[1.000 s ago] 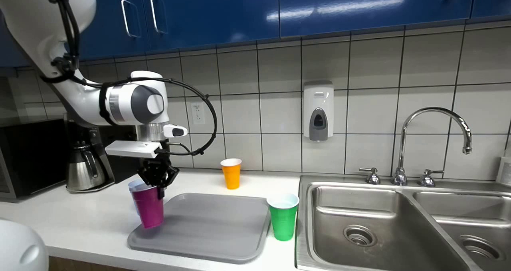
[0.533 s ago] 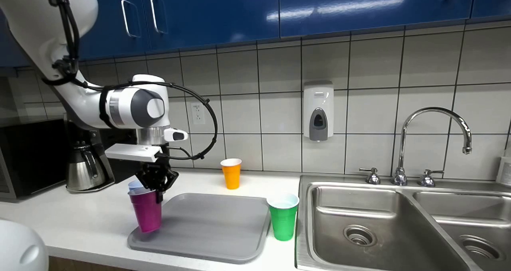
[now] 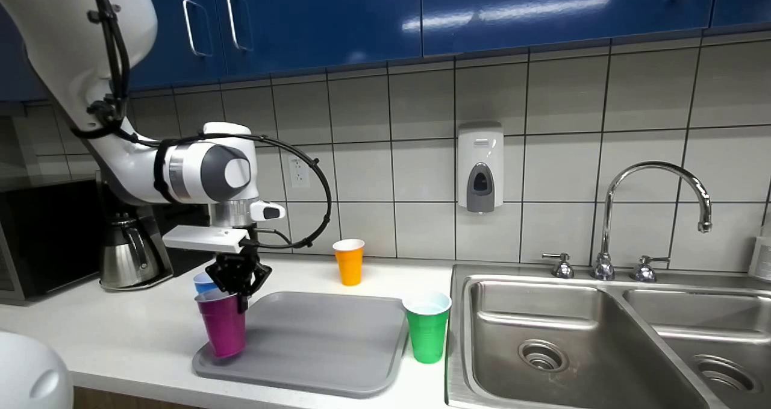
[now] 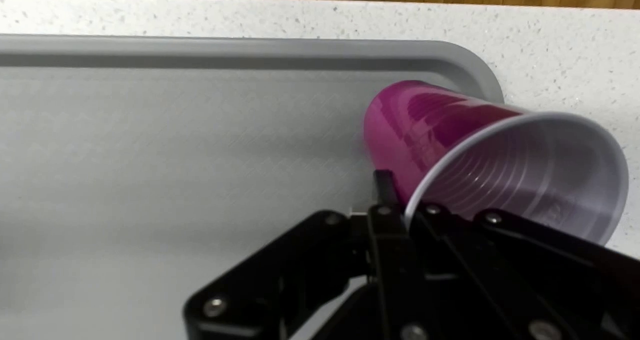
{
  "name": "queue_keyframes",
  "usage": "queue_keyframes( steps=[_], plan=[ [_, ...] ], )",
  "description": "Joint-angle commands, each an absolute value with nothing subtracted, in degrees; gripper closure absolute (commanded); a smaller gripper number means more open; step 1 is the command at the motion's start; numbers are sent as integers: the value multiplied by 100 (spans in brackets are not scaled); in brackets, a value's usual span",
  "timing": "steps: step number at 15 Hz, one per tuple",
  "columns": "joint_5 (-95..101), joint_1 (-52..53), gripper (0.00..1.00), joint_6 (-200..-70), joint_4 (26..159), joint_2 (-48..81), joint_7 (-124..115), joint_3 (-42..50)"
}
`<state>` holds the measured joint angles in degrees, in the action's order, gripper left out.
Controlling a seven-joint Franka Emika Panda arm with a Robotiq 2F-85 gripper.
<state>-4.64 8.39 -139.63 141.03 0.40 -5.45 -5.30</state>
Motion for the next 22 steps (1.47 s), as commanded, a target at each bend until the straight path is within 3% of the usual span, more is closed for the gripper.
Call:
queue_keyframes(
  steps=[1, 12, 13, 22],
  plan=[
    [-609, 754, 99, -14082, 14085, 124, -243, -566],
    [-595, 734, 99, -14242, 14053, 271, -146, -566],
    [-592, 733, 78, -14227, 14050, 278, -148, -566],
    [-560, 705, 12, -14085, 14016, 237, -145, -549]
  ],
)
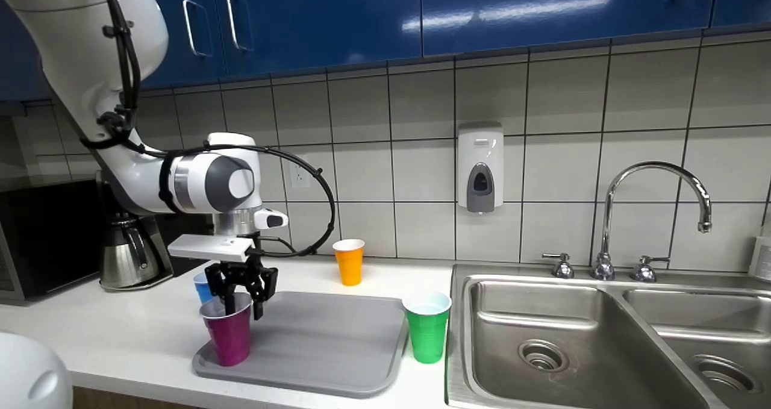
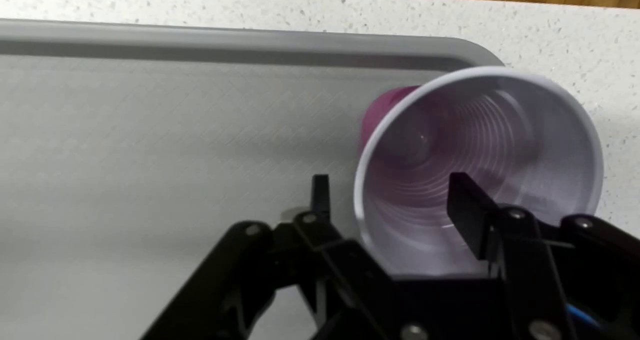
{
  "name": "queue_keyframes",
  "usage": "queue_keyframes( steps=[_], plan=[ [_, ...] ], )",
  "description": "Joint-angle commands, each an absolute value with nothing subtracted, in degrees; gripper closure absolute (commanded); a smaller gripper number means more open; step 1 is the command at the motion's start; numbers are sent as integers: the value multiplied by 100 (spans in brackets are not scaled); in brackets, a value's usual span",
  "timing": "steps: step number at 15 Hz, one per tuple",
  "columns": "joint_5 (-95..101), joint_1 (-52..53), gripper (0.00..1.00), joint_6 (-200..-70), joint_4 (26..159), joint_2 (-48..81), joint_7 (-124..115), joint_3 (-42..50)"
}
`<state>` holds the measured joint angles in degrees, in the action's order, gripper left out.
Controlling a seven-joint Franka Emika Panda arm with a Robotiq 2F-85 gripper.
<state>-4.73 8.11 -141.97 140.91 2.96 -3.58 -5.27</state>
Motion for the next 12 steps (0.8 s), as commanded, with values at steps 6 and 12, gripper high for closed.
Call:
queue_keyframes(
  steps=[6, 12],
  plan=[
    [-486, 656, 0, -13946, 13954, 71, -97, -524],
    [-467, 673, 0, -13733, 13862, -197, -81, -530]
  ],
)
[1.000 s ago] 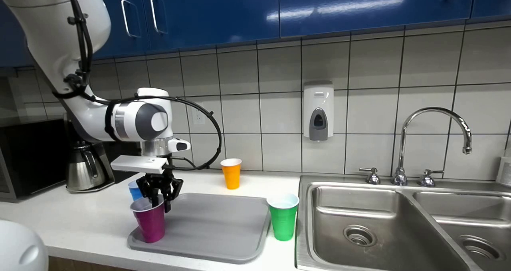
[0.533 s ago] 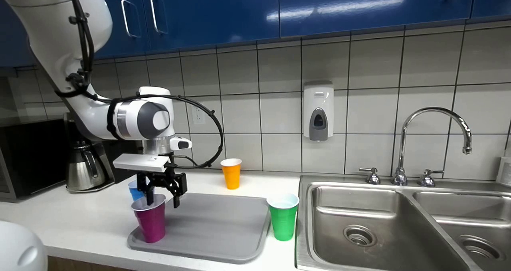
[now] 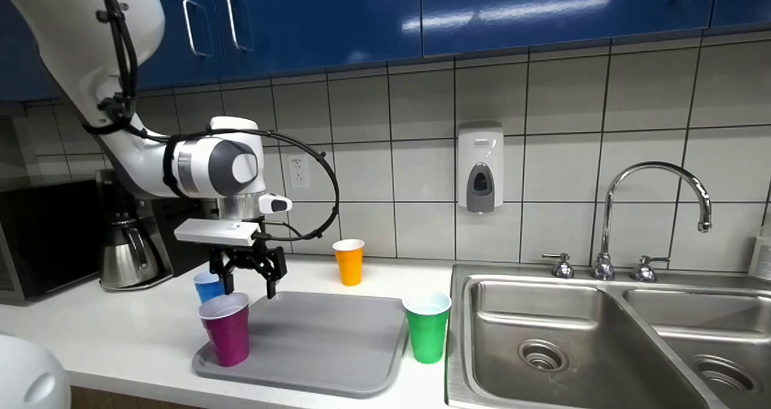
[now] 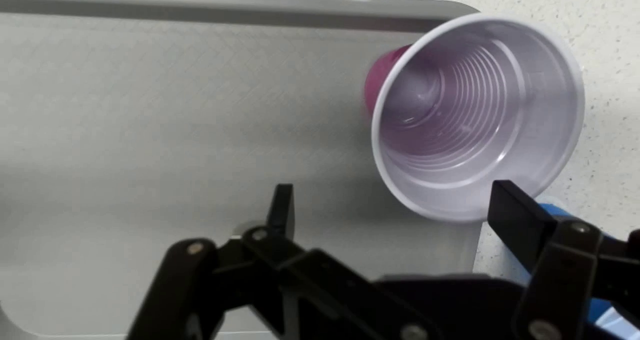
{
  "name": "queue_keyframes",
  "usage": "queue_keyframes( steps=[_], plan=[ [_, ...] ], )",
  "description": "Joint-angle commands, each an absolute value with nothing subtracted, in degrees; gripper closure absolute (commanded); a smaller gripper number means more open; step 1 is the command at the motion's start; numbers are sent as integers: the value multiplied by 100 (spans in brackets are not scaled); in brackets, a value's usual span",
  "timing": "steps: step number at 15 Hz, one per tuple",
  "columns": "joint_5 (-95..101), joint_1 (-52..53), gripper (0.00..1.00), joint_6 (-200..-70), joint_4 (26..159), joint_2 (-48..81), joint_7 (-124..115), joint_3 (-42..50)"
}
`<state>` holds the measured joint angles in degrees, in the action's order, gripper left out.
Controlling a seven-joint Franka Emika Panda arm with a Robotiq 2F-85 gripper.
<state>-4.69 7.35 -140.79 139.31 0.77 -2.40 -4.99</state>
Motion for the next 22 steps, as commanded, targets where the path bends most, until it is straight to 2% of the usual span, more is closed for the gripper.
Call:
queue_keyframes(
  steps=[1, 8, 22],
  plan=[
    [-457, 683, 0, -13685, 13836, -251, -89, -537],
    [-349, 752, 0, -13422, 13450, -300, -220, -622],
    [-190, 1054, 0, -13568, 12536, 691, -410, -921]
  ],
)
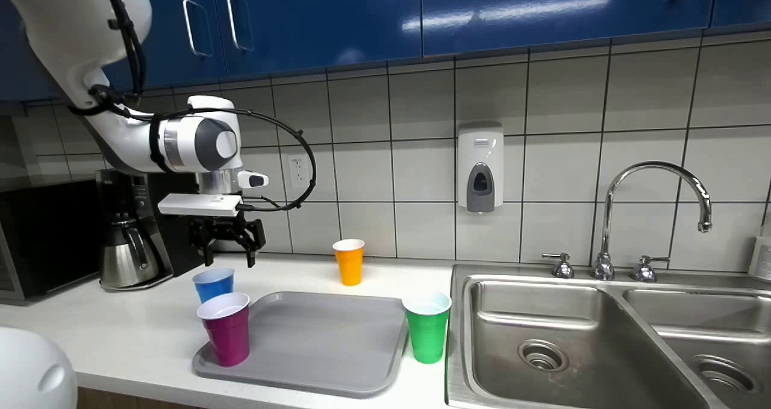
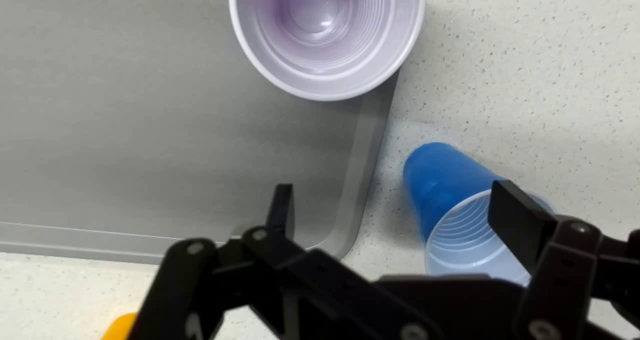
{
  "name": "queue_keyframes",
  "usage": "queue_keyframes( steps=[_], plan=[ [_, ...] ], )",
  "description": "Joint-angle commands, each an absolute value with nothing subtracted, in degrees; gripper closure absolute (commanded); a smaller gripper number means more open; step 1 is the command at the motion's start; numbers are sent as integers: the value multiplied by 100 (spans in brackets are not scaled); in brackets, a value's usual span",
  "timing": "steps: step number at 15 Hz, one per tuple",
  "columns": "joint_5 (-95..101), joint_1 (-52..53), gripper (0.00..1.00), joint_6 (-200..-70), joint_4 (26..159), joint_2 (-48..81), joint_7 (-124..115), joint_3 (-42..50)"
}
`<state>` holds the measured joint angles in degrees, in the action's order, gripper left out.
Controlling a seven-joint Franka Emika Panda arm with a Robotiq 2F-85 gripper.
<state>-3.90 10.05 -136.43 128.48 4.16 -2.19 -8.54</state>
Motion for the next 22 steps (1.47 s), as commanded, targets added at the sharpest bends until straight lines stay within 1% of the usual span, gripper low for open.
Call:
queue_keyframes(
  steps=[1, 22],
  plan=[
    [-165, 1084, 0, -13573, 12474, 776, -429, -924],
    [246, 1438, 0, -13551, 11068, 2228, -894, -804]
  ],
)
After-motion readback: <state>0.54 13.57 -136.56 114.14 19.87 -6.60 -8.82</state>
